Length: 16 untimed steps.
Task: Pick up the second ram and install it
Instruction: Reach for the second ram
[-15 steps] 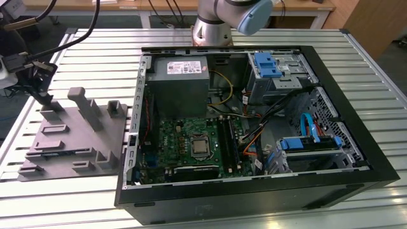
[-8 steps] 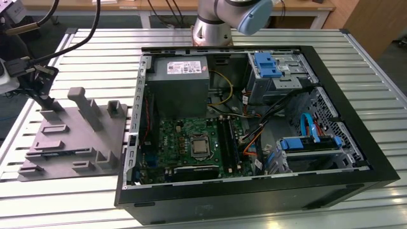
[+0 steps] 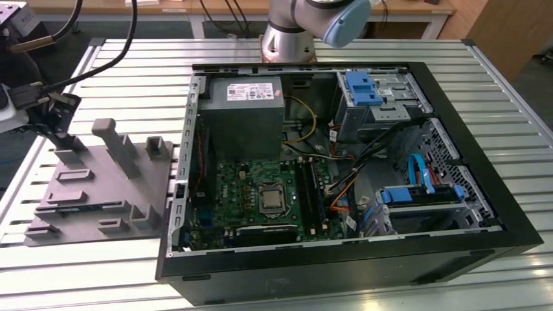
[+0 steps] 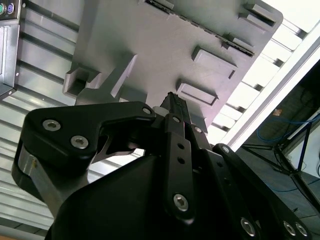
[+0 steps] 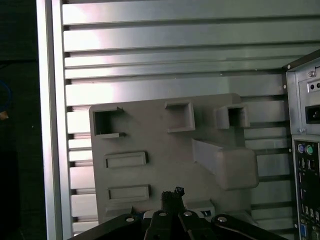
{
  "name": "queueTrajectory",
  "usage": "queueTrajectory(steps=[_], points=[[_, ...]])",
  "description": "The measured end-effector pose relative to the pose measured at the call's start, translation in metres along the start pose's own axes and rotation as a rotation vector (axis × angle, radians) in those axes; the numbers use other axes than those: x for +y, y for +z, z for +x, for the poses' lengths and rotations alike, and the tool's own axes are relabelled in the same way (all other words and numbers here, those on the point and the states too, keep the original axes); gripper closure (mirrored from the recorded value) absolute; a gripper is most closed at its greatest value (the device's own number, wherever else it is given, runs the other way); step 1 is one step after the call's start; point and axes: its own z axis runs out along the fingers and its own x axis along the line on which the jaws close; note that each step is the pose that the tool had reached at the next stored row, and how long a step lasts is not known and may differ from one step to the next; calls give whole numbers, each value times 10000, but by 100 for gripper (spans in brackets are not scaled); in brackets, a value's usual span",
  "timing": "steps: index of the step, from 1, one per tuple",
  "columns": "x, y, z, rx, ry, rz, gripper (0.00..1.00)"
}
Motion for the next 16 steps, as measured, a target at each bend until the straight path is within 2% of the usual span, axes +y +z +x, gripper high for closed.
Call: queueTrajectory(steps=[16], points=[[-47, 111, -1, -1, 0, 1, 90]])
